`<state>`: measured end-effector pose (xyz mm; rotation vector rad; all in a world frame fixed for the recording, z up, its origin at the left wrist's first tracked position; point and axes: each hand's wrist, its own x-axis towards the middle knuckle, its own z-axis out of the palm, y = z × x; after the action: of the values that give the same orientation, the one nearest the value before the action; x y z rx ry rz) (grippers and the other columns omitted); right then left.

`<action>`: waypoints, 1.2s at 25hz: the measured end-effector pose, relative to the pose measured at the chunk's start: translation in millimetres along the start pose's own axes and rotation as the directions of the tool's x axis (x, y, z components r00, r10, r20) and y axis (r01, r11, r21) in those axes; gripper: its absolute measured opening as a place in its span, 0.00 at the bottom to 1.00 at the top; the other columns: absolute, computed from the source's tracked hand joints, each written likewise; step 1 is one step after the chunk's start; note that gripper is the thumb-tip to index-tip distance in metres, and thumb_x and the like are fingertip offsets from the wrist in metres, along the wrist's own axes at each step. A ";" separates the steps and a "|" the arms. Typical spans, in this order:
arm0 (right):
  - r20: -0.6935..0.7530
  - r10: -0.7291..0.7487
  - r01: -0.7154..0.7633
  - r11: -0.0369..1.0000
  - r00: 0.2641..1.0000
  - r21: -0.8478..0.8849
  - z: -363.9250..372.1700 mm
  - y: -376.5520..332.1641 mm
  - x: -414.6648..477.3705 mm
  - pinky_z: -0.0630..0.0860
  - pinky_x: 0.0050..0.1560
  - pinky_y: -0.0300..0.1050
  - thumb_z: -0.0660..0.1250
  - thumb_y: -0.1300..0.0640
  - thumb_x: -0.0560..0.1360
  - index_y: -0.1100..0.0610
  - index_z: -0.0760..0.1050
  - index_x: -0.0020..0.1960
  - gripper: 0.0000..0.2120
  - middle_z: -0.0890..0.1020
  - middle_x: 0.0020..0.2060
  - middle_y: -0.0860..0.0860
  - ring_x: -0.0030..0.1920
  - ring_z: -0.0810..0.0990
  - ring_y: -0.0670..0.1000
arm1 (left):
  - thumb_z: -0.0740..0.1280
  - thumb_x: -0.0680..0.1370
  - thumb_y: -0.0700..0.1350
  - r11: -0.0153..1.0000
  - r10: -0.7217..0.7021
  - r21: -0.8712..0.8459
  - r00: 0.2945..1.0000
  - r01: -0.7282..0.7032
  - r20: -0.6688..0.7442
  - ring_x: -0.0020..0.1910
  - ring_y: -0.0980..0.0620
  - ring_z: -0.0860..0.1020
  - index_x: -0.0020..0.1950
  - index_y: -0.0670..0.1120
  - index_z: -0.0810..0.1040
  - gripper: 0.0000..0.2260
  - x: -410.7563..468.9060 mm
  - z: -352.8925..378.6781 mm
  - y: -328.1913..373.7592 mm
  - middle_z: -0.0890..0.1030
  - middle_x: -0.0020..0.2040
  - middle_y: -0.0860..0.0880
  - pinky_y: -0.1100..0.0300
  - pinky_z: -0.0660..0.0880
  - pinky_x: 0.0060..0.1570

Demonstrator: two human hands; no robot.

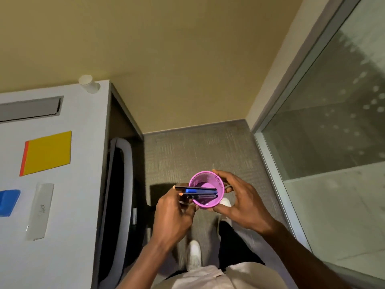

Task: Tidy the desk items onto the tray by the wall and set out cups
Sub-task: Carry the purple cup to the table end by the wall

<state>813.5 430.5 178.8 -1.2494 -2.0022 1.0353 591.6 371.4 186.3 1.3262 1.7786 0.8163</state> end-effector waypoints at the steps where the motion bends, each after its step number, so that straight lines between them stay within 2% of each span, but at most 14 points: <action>1: 0.017 -0.021 0.021 1.000 1.000 0.001 -3.3 5.3 18.9 0.82 0.57 0.42 0.81 0.42 0.68 0.44 0.69 0.77 0.40 0.78 0.67 0.37 0.62 0.82 0.42 | 0.81 0.73 0.41 1.000 -0.005 0.004 1.000 0.005 -0.018 0.47 0.61 0.87 0.59 0.54 0.86 0.16 13.3 -0.4 3.6 0.89 0.50 0.59 0.49 0.86 0.50; 7: 0.215 -0.176 0.177 0.984 0.961 0.014 -36.5 38.5 160.7 0.81 0.58 0.41 0.80 0.40 0.68 0.45 0.69 0.76 0.40 0.77 0.68 0.37 0.63 0.80 0.41 | 0.80 0.73 0.39 0.996 -0.089 -0.005 0.974 0.090 -0.210 0.46 0.62 0.87 0.57 0.54 0.87 0.16 105.6 6.2 36.6 0.89 0.48 0.60 0.53 0.86 0.49; 10: 0.324 -0.262 0.260 0.964 0.909 0.050 -53.7 45.2 228.2 0.82 0.58 0.42 0.80 0.39 0.68 0.43 0.69 0.76 0.40 0.77 0.68 0.36 0.64 0.80 0.41 | 0.79 0.73 0.41 0.994 -0.108 -0.041 0.934 0.100 -0.340 0.47 0.66 0.86 0.57 0.60 0.84 0.18 141.3 8.1 58.1 0.88 0.49 0.64 0.66 0.83 0.47; 11: 0.336 -0.272 0.269 0.961 0.902 0.057 -57.0 44.9 241.0 0.82 0.57 0.43 0.80 0.39 0.68 0.43 0.69 0.76 0.40 0.78 0.67 0.36 0.63 0.81 0.41 | 0.79 0.73 0.42 0.993 -0.119 -0.041 0.929 0.112 -0.352 0.46 0.66 0.86 0.57 0.62 0.84 0.18 148.0 7.9 64.4 0.88 0.50 0.65 0.67 0.82 0.46; 15: 0.427 -0.347 0.319 0.938 0.835 0.137 -52.9 39.2 323.1 0.82 0.56 0.43 0.81 0.39 0.66 0.42 0.70 0.75 0.40 0.80 0.66 0.36 0.61 0.82 0.41 | 0.80 0.75 0.45 0.969 -0.243 -0.075 0.841 0.237 -0.483 0.44 0.61 0.86 0.58 0.57 0.84 0.15 194.6 -4.4 74.7 0.87 0.48 0.62 0.54 0.85 0.44; 21: 0.480 -0.413 0.352 0.911 0.774 0.215 -0.4 18.0 424.3 0.83 0.54 0.42 0.81 0.36 0.65 0.40 0.68 0.75 0.42 0.80 0.65 0.36 0.61 0.83 0.42 | 0.81 0.74 0.45 0.939 -0.300 -0.049 0.746 0.339 -0.595 0.46 0.59 0.85 0.58 0.56 0.82 0.16 260.9 -58.1 60.1 0.86 0.49 0.59 0.50 0.85 0.47; 25: 0.517 -0.438 0.375 0.898 0.735 0.229 37.2 -1.6 490.9 0.83 0.54 0.38 0.80 0.35 0.67 0.40 0.68 0.76 0.41 0.80 0.65 0.36 0.62 0.82 0.42 | 0.81 0.75 0.45 0.934 -0.311 -0.057 0.724 0.353 -0.616 0.48 0.59 0.86 0.61 0.55 0.82 0.17 307.2 -102.5 36.5 0.87 0.50 0.59 0.52 0.86 0.49; 30: 0.568 -0.483 0.440 0.870 0.666 0.223 86.1 -38.7 571.4 0.79 0.59 0.32 0.82 0.41 0.66 0.42 0.68 0.76 0.42 0.79 0.66 0.36 0.63 0.81 0.38 | 0.80 0.74 0.47 0.919 -0.349 -0.094 0.681 0.382 -0.643 0.49 0.59 0.86 0.62 0.58 0.82 0.18 354.9 -165.5 13.1 0.88 0.52 0.60 0.49 0.86 0.52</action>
<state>493.2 912.8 196.2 -0.2990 -2.5451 1.3252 394.0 708.8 211.8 0.6737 2.5177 1.0872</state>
